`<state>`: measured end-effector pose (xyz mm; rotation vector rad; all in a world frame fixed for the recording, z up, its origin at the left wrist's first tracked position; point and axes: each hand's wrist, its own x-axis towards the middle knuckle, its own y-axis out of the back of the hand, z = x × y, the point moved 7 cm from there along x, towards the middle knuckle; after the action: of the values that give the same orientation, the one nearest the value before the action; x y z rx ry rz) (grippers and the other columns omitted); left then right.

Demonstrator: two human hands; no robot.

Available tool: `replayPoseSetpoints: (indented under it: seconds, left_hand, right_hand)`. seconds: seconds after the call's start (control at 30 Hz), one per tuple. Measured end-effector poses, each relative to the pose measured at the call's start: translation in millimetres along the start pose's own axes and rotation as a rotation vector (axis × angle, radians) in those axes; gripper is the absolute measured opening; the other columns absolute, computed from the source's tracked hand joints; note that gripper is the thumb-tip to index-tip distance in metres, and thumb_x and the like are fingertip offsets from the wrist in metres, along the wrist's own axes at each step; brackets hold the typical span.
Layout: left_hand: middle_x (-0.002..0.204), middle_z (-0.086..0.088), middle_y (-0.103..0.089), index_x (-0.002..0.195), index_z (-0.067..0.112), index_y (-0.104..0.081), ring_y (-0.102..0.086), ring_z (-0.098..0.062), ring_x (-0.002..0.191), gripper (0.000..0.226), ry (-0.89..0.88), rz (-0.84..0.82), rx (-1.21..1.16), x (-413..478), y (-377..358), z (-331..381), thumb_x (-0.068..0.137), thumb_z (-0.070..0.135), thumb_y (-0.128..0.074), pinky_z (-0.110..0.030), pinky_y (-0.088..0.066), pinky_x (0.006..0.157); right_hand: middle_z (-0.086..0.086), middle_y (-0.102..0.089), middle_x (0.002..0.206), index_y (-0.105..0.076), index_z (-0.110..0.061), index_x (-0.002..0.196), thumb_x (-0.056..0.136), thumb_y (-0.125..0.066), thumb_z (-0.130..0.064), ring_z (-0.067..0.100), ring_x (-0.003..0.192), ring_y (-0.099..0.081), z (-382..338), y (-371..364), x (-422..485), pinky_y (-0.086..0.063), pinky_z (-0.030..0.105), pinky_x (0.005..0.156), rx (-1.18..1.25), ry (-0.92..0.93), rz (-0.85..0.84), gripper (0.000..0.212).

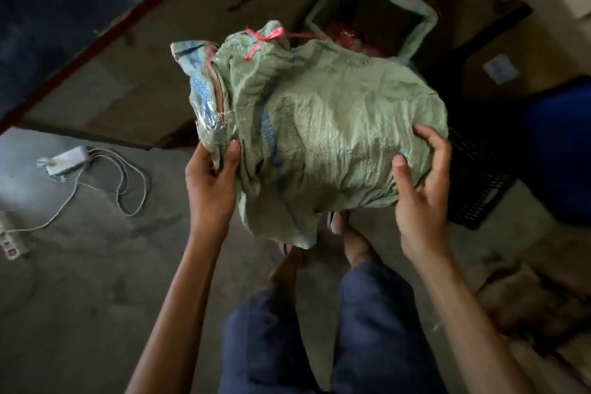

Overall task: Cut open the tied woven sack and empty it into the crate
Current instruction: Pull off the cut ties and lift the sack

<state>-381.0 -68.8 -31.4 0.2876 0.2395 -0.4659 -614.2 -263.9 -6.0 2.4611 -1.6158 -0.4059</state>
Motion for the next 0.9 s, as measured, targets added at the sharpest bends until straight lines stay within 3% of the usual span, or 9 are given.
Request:
replayPoseSetpoints:
  seconds: [0.17,0.3,0.47,0.57,0.6,0.7,0.77,0.83,0.9]
  left_hand:
    - [0.104,0.010,-0.075,0.111,0.028,-0.068,-0.071,-0.005,0.099,0.018,0.044,-0.197,0.043,-71.7,-64.9,-4.2,0.101,0.014,-0.061,-0.024,-0.058,0.084]
    - [0.109,0.007,-0.076,0.117,0.019,-0.068,-0.071,-0.009,0.104,0.020,0.106,-0.379,0.088,-117.6,-137.1,-24.4,0.100,0.011,-0.061,-0.026,-0.058,0.088]
    - [0.104,0.004,-0.077,0.110,0.028,-0.070,-0.073,-0.016,0.100,0.013,0.117,-0.567,0.186,-151.9,-250.0,-60.7,0.099,0.024,-0.063,-0.035,-0.060,0.086]
    - [0.107,-0.004,-0.077,0.111,0.026,-0.070,-0.072,-0.033,0.103,0.018,0.169,-0.630,0.258,-158.5,-320.8,-103.1,0.098,0.037,-0.065,-0.053,-0.059,0.089]
    - [0.106,0.002,-0.077,0.110,0.028,-0.070,-0.073,-0.028,0.103,0.014,0.161,-0.647,0.291,-158.4,-345.8,-116.7,0.098,0.035,-0.065,-0.049,-0.059,0.089]
    - [0.086,0.021,-0.073,0.105,0.019,-0.069,-0.067,0.012,0.085,0.010,0.056,-0.675,0.418,-152.5,-419.0,-143.3,0.099,0.013,-0.064,-0.007,-0.049,0.076]
    - [0.074,0.020,-0.063,0.094,0.015,-0.067,-0.059,0.021,0.072,0.009,-0.012,-0.697,0.506,-143.8,-467.0,-153.4,0.098,0.007,-0.064,0.001,-0.041,0.065]
    - [0.073,0.010,-0.061,0.097,0.005,-0.068,-0.059,0.017,0.067,0.005,-0.074,-0.711,0.579,-131.7,-510.3,-162.2,0.099,0.005,-0.063,0.003,-0.037,0.062]
    - [0.086,-0.018,-0.069,0.114,-0.007,-0.066,-0.065,-0.006,0.079,0.020,-0.109,-0.741,0.626,-113.2,-550.4,-178.4,0.100,0.008,-0.061,0.004,-0.036,0.066]
  right_hand:
    - [-0.004,-0.044,0.147,-0.041,-0.009,0.142,0.098,-0.054,-0.004,0.008,0.140,-0.039,18.1,78.4,-45.7,-0.034,0.031,0.115,-0.019,-0.076,0.105,0.046]
    - [-0.017,-0.042,0.144,-0.042,-0.007,0.141,0.098,-0.052,-0.001,0.003,0.140,-0.036,50.2,137.6,-63.6,-0.030,0.025,0.116,-0.107,-0.109,0.193,0.044]
    - [-0.019,-0.042,0.144,-0.041,-0.008,0.141,0.097,-0.053,0.001,0.001,0.139,-0.037,122.6,212.5,-58.1,-0.029,0.019,0.113,-0.162,-0.210,0.269,0.047]
    - [-0.014,-0.043,0.146,-0.041,-0.007,0.141,0.097,-0.052,0.000,0.002,0.140,-0.036,184.2,255.3,-42.7,-0.029,0.018,0.113,-0.188,-0.272,0.295,0.046]
    - [-0.012,-0.043,0.146,-0.041,-0.007,0.142,0.098,-0.052,0.000,0.003,0.140,-0.037,205.2,269.9,-35.6,-0.029,0.020,0.114,-0.200,-0.286,0.306,0.046]
    - [-0.010,-0.044,0.143,-0.042,-0.009,0.142,0.098,-0.051,-0.001,-0.001,0.138,-0.036,259.0,309.1,-6.0,-0.028,0.017,0.113,-0.252,-0.291,0.316,0.046]
    - [-0.005,-0.043,0.143,-0.042,-0.008,0.142,0.097,-0.052,-0.002,-0.004,0.136,-0.036,287.8,329.0,22.0,-0.027,0.013,0.111,-0.288,-0.261,0.303,0.046]
    - [0.004,-0.043,0.146,-0.041,-0.008,0.143,0.098,-0.052,-0.001,0.005,0.138,-0.038,318.6,342.0,52.8,-0.028,0.017,0.113,-0.308,-0.237,0.257,0.047]
    - [0.006,-0.042,0.147,-0.039,-0.010,0.144,0.097,-0.051,-0.001,0.011,0.139,-0.038,354.0,352.6,82.5,-0.028,0.022,0.115,-0.316,-0.228,0.231,0.049]
